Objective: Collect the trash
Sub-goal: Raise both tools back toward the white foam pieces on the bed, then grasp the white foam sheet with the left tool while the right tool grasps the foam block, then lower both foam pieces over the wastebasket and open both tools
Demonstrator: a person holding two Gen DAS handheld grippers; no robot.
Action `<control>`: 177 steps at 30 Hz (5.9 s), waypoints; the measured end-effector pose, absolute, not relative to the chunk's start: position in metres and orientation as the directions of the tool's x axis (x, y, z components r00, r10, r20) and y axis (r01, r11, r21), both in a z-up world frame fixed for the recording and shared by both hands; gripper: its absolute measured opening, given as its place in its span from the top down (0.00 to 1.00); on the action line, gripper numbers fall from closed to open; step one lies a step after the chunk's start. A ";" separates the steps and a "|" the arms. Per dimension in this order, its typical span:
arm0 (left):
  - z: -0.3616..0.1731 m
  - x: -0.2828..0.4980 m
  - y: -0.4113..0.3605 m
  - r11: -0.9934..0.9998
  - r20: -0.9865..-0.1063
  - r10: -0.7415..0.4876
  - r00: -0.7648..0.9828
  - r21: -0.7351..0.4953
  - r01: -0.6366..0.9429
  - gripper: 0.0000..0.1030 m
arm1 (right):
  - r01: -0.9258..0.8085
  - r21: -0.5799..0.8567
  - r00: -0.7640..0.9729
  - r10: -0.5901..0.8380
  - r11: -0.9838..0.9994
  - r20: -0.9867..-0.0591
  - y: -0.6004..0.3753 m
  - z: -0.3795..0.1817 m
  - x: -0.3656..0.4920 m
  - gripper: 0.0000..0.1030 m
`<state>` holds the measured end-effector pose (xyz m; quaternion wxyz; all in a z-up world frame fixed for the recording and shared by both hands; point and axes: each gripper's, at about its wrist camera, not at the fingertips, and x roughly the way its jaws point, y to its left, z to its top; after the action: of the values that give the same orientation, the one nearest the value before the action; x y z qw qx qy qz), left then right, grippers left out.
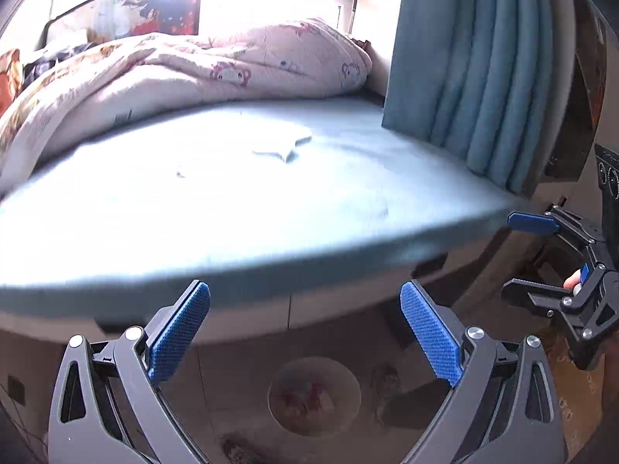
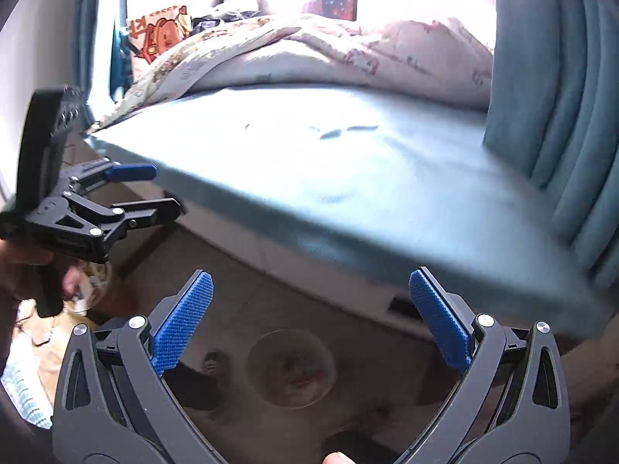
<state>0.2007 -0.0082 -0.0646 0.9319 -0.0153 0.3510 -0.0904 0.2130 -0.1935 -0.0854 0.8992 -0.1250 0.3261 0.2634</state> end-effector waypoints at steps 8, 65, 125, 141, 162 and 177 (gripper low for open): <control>-0.041 0.312 -0.008 0.988 -0.664 -0.143 0.734 -0.055 0.143 0.06 | -0.509 -0.036 0.650 0.357 0.860 -0.672 -0.184 -0.061 0.317 0.05; -0.088 0.468 0.063 0.997 -0.781 -0.070 0.620 -0.030 0.076 0.38 | -0.577 -0.028 0.519 0.340 0.817 -0.784 -0.075 -0.123 0.519 0.05; -0.120 0.082 -0.021 0.982 -0.684 -0.186 0.705 -0.106 0.156 0.38 | -0.643 -0.029 0.589 0.471 0.765 -0.656 -0.182 -0.134 0.110 0.43; -0.281 0.125 -0.033 0.979 -0.819 -0.200 0.538 -0.151 0.135 0.38 | -0.655 -0.009 0.510 0.434 0.756 -0.743 -0.178 -0.263 0.136 0.43; -0.471 0.239 -0.042 0.952 -0.932 -0.270 0.243 -0.220 0.212 0.36 | -0.620 0.044 0.330 0.311 0.783 -0.891 -0.167 -0.416 0.250 0.43; -0.456 0.235 -0.003 0.966 -0.940 -0.232 0.250 -0.192 0.173 0.06 | -0.631 0.081 0.260 0.309 0.771 -0.915 -0.154 -0.440 0.266 0.42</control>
<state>0.2348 -0.0033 -0.4563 0.7901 -0.0245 0.5989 -0.1280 0.2659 -0.1537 -0.4403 0.7789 -0.1526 0.5282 0.3017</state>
